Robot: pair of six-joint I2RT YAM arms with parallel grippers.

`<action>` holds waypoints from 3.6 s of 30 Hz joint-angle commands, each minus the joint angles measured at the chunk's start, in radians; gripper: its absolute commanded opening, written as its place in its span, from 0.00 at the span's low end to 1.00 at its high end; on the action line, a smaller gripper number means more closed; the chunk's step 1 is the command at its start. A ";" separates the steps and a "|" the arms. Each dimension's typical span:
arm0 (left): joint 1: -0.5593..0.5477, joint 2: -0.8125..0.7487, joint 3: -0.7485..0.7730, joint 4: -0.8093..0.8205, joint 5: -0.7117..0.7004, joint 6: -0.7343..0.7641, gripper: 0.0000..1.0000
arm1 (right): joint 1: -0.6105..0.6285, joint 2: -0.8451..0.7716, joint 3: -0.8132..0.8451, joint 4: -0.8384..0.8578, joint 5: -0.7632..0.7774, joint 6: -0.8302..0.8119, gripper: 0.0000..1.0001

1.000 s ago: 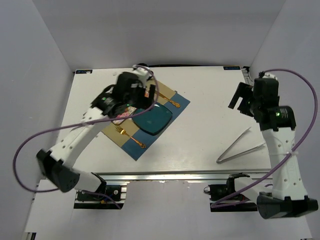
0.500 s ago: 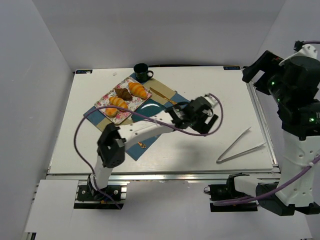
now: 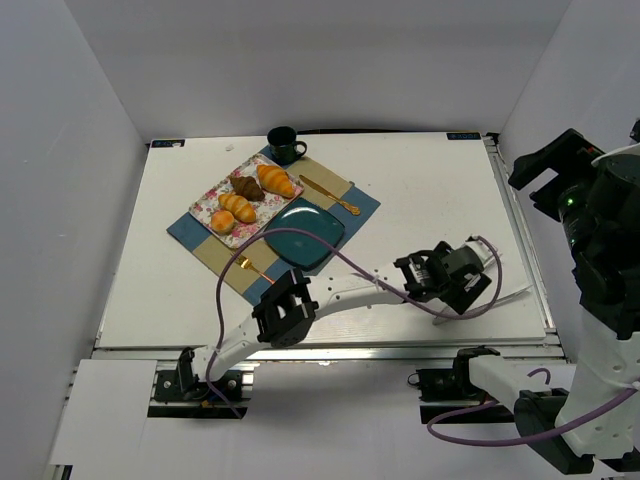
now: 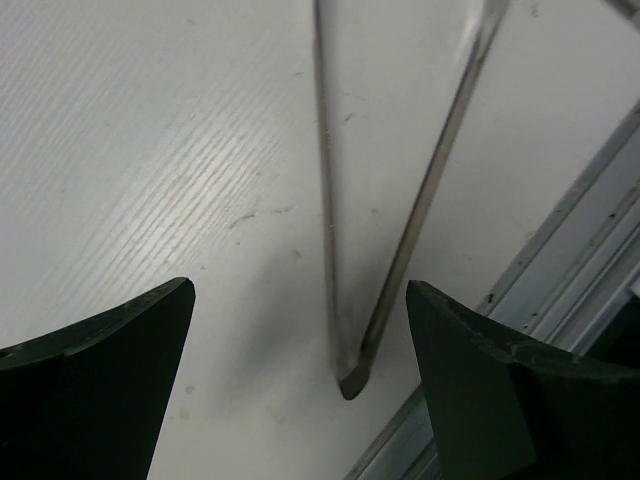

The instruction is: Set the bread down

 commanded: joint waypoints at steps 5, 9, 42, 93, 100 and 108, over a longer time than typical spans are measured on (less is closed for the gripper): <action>-0.069 0.010 0.034 0.172 -0.072 -0.009 0.98 | 0.003 -0.010 -0.010 0.022 0.034 -0.044 0.89; -0.075 0.038 0.040 0.204 -0.054 -0.015 0.98 | 0.001 -0.019 -0.011 0.029 0.031 -0.064 0.89; -0.060 0.173 0.040 0.218 -0.015 0.067 0.98 | 0.001 -0.090 -0.169 0.058 -0.018 -0.038 0.89; 0.168 -0.385 -0.031 -0.295 -0.258 -0.019 0.60 | 0.001 0.005 -0.171 0.298 0.005 0.046 0.89; 0.371 -0.470 -0.035 -0.553 -0.363 -0.211 0.60 | 0.001 0.045 -0.155 0.331 -0.030 0.048 0.89; 0.595 -0.591 -0.121 -0.654 -0.413 -0.343 0.61 | 0.001 0.059 -0.211 0.387 -0.081 0.054 0.89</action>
